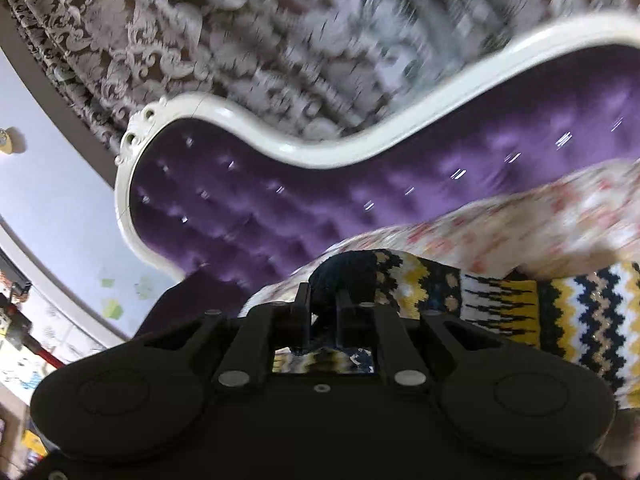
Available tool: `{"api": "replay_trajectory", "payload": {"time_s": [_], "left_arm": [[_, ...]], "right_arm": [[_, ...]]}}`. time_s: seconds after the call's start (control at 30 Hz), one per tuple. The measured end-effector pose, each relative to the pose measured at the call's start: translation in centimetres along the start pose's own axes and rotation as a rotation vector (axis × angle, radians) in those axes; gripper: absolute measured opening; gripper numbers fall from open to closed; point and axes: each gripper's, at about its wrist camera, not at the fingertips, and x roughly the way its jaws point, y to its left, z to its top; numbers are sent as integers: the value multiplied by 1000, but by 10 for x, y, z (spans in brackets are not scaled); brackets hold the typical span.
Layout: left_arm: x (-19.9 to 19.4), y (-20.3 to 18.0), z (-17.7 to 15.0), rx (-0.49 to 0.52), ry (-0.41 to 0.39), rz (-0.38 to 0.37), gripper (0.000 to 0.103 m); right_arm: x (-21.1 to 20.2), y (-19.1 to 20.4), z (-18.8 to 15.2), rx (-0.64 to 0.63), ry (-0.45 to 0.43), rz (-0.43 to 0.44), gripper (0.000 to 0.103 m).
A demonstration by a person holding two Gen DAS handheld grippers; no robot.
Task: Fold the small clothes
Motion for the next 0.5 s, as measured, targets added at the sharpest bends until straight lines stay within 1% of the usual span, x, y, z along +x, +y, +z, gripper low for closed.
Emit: {"api": "replay_trajectory", "payload": {"time_s": [0.17, 0.23, 0.3, 0.33, 0.37, 0.4, 0.43, 0.47, 0.5], "left_arm": [[-8, 21, -8, -10, 22, 23, 89], [-10, 28, -12, -15, 36, 29, 89], [-12, 34, -16, -14, 41, 38, 89], [-13, 36, -17, -12, 44, 44, 89], [-13, 37, -18, -8, 47, 47, 89], [-13, 39, -19, -5, 50, 49, 89], [-13, 40, -20, -4, 55, 50, 89], [-13, 41, -21, -4, 59, 47, 89], [-13, 42, -21, -5, 62, 44, 89]], "right_arm": [[54, 11, -33, 25, 43, 13, 18], [72, 12, -44, 19, 54, -11, 20], [82, 9, -52, 11, 77, -12, 29], [84, 8, -56, 12, 82, -10, 30], [84, 6, -60, 14, 84, -2, 39], [82, 3, -63, 12, 91, 10, 52], [79, 1, -65, 4, 90, 11, 57], [75, -1, -66, -10, 83, 6, 66], [68, -4, -66, -29, 76, -1, 68]]}}
